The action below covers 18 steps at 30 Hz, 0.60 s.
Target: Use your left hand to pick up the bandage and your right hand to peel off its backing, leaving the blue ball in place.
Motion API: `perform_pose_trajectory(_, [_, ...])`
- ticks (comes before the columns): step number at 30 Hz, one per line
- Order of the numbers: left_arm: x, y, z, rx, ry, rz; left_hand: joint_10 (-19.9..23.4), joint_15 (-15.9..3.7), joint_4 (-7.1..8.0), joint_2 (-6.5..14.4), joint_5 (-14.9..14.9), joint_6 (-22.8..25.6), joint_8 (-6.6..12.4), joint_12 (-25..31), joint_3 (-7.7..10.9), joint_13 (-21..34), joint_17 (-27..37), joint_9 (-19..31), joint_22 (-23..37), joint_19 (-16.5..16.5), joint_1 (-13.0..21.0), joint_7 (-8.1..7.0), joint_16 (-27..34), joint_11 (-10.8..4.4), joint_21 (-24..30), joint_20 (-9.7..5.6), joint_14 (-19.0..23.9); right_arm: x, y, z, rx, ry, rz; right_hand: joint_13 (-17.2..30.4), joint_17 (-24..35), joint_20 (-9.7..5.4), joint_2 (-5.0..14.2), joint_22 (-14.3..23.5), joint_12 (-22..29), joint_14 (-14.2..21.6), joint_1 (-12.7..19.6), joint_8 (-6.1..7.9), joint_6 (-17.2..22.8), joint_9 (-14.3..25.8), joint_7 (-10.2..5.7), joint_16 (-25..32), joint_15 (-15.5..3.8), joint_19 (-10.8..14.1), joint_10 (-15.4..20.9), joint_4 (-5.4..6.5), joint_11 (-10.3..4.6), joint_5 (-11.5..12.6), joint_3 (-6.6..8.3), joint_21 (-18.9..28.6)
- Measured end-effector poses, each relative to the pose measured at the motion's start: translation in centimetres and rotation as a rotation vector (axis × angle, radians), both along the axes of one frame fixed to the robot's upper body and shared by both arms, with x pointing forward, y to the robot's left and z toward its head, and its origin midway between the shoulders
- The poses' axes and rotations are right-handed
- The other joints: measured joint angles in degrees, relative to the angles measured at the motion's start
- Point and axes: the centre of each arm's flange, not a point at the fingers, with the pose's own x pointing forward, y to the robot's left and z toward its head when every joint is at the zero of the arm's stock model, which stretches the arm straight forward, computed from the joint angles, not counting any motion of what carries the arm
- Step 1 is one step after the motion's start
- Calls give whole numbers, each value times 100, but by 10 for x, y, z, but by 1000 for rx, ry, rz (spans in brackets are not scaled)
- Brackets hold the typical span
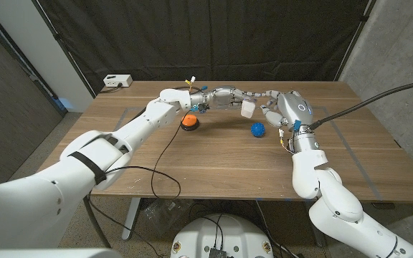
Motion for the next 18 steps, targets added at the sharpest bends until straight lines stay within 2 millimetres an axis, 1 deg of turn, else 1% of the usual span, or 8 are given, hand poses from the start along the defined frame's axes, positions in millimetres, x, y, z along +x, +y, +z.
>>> perform_pose_trajectory(2, [0, -1, 1, 5, -3, -4, -30, 0, 0, 0, 2, 0, 2, 0, 0, 0, 19, 5, 0, 0, 0, 0, 0, 13, 0, 0, 0, -1, 1, 1, -8, 8, 0, 23, 15, -1, 7, 0, 45, 0, -3, 0, 22, 18, 21, 50, 0, -1, 0, 22, 0, 0, -51, 15])
perform_pose_trajectory(5, [0, -2, 1, 15, -7, -8, -53, 9, -18, 0, 22, -14, 36, 0, 18, 0, 19, 31, 0, -20, 0, -14, -21, 35, 0, 21, -52, -2, 1, 2, -18, 25, 4, 66, 41, -20, 125, 0, 71, 0, 3, 0, 31, 27, 30, 62, 0, -21, 0, 45, 0, 0, -74, 45])
perform_pose_trajectory(7, [1, -4, 3, 32, -15, -14, -121, 21, -10, 0, 22, -21, 59, -12, 41, 0, 19, 58, 0, -32, 0, -22, -21, 55, 0, 32, -101, -3, 1, 3, -28, 44, 5, 97, 63, -20, 139, 0, 89, 0, -3, -19, 31, 27, 30, 80, 0, -21, 0, 63, 0, 0, -93, 71])
perform_pose_trajectory(9, [1, -5, 4, 45, -21, -19, -135, 33, -10, 0, 22, -25, 59, -48, 41, 0, 19, 84, 0, -41, 0, -18, -21, 68, 0, 41, -114, -4, 1, 5, -35, 53, 8, 135, 79, -20, 170, 24, 89, -15, -34, -58, 1, 27, 52, 111, -12, -20, -27, 96, 24, 0, -157, 90])
perform_pose_trajectory(11, [1, -7, 6, 66, -34, -27, -158, 11, -10, 0, 22, -44, 59, -48, 41, 0, 19, 101, 0, -62, 0, 1, -21, 91, 0, 20, -153, -3, 2, 5, -40, 74, 11, 164, 94, -41, 204, 27, 89, -38, -68, -62, -37, 39, 28, 135, -5, -43, -92, 112, 28, 0, -234, 101])
perform_pose_trajectory(12, [2, -8, 7, 74, -38, -27, -158, 22, -10, 0, 22, -46, 60, -49, 41, 0, 19, 110, 0, -72, 0, 3, -21, 91, 0, 10, -165, -3, 2, 5, -43, 85, 12, 177, 110, -48, 203, 26, 105, -47, -89, -95, -46, 50, 18, 142, 4, -54, -97, 141, 33, 0, -265, 130])
perform_pose_trajectory(16, [4, -8, 8, 100, -50, -30, -196, 31, -10, 0, 22, -82, 100, -48, 41, 0, 19, 137, 0, -72, 0, -1, -21, 72, 0, 11, -173, -2, 2, 7, -50, 109, 14, 230, 146, -29, 160, 26, 184, -47, -238, -95, -77, 53, 49, 204, 4, -74, -94, 184, 36, 0, -402, 159])
perform_pose_trajectory(18, [4, -8, 9, 113, -59, -33, -196, 31, -10, 0, 22, -82, 122, -48, 40, 0, 19, 148, 0, -71, 0, -1, -21, 72, 0, 11, -173, -1, 2, 8, -55, 129, 14, 282, 170, -28, 172, 26, 268, -47, -316, -95, -23, 53, 88, 264, 4, -74, -41, 209, 84, 0, -494, 197])
